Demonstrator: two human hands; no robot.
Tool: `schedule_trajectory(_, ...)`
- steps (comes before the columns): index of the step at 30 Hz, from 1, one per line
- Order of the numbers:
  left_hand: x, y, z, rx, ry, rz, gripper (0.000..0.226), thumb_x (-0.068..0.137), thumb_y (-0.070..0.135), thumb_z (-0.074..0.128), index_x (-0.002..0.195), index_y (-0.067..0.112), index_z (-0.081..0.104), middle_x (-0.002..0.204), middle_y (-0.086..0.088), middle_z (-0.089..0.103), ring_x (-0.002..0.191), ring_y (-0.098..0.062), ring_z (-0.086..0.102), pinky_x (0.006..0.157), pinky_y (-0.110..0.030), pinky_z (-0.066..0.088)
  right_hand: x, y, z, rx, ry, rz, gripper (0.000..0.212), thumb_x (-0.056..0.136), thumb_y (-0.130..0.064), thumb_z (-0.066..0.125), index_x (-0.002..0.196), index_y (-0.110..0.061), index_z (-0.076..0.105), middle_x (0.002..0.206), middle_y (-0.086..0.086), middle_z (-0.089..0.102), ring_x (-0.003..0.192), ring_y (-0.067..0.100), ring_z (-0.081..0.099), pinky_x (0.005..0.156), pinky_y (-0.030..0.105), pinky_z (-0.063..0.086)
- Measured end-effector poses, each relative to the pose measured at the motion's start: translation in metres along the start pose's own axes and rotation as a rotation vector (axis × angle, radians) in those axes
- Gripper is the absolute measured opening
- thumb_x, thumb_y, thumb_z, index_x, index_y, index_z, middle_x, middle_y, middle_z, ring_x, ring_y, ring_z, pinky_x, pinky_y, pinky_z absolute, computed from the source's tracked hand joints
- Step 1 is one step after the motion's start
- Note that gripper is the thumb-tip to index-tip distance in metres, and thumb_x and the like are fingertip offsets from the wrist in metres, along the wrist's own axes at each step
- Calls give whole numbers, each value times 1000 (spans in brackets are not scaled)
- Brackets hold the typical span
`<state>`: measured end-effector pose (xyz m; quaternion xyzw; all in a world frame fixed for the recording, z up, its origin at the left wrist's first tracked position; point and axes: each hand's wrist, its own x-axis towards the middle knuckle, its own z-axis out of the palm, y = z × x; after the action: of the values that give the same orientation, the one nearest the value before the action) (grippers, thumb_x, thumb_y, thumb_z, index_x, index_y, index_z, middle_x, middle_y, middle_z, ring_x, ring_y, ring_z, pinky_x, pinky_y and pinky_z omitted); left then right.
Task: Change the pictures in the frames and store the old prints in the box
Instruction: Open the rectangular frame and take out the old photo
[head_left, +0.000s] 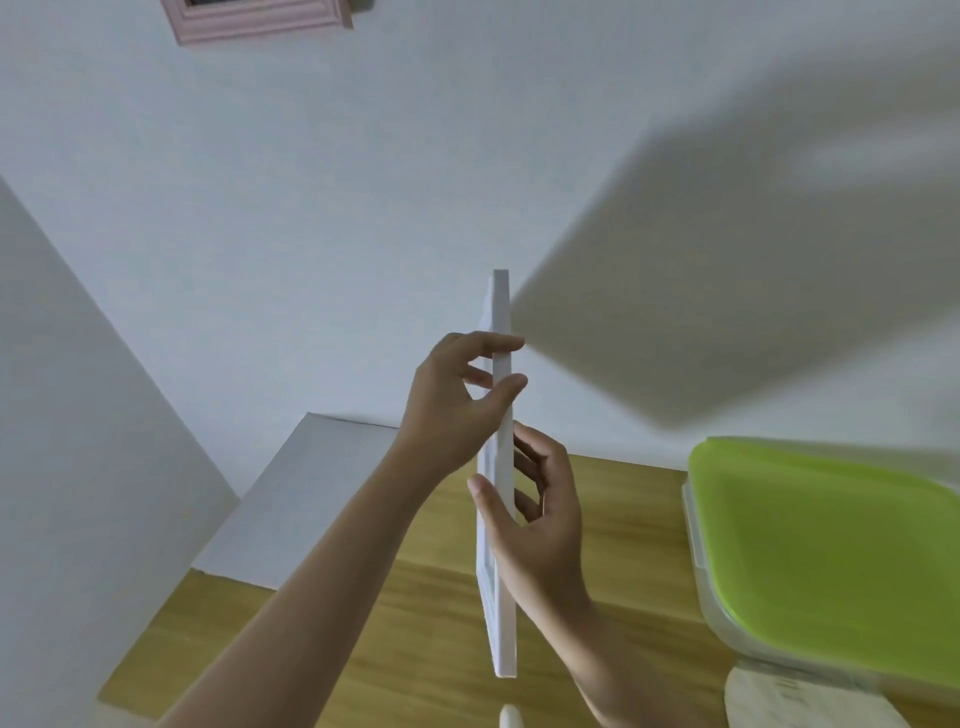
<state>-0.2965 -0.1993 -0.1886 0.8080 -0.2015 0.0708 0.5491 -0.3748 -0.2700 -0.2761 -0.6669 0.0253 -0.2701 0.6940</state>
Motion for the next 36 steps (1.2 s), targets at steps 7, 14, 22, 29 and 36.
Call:
schedule_trajectory(7, -4, 0, -13, 78, 66, 8, 28, 77, 10, 62, 95, 32, 65, 92, 20, 64, 66, 0, 60, 60, -7, 44, 7, 32, -19, -104, 77, 12, 37, 84, -43, 57, 118, -28, 60, 116, -8, 61, 114, 9, 55, 97, 33, 46)
schedule_trajectory(14, -6, -15, -42, -16, 144, 0, 30, 80, 5, 59, 94, 31, 65, 92, 11, 66, 69, -5, 60, 65, -14, 50, 21, 82, -63, -201, 220, 345, 45, 90, -37, 58, 133, -32, 47, 127, -1, 50, 118, 15, 51, 97, 31, 42)
schedule_trajectory(22, -18, -84, -46, -2, 177, -222, 30, 79, 21, 59, 104, 36, 63, 103, 3, 66, 86, -19, 67, 85, -46, 55, 8, 100, -60, -146, 265, 320, 45, 89, -23, 64, 132, -23, 51, 75, 2, 52, 60, 5, 52, 60, 23, 48)
schedule_trajectory(29, -87, -154, -13, 47, -41, -463, 54, 68, 28, 60, 112, 58, 48, 105, 4, 62, 79, -28, 65, 76, -46, 56, 1, 112, -75, -249, 349, 346, 40, 91, -14, 61, 126, -29, 51, 72, 0, 45, 46, -3, 46, 47, 7, 40)
schedule_trajectory(36, -144, -197, 7, 51, -289, -652, 87, 69, 10, 78, 140, 36, 33, 126, 6, 48, 114, -20, 53, 87, -24, 46, -15, 150, -84, -330, 389, 493, 31, 92, -14, 57, 120, -26, 62, 91, 1, 66, 66, 20, 58, 58, 25, 50)
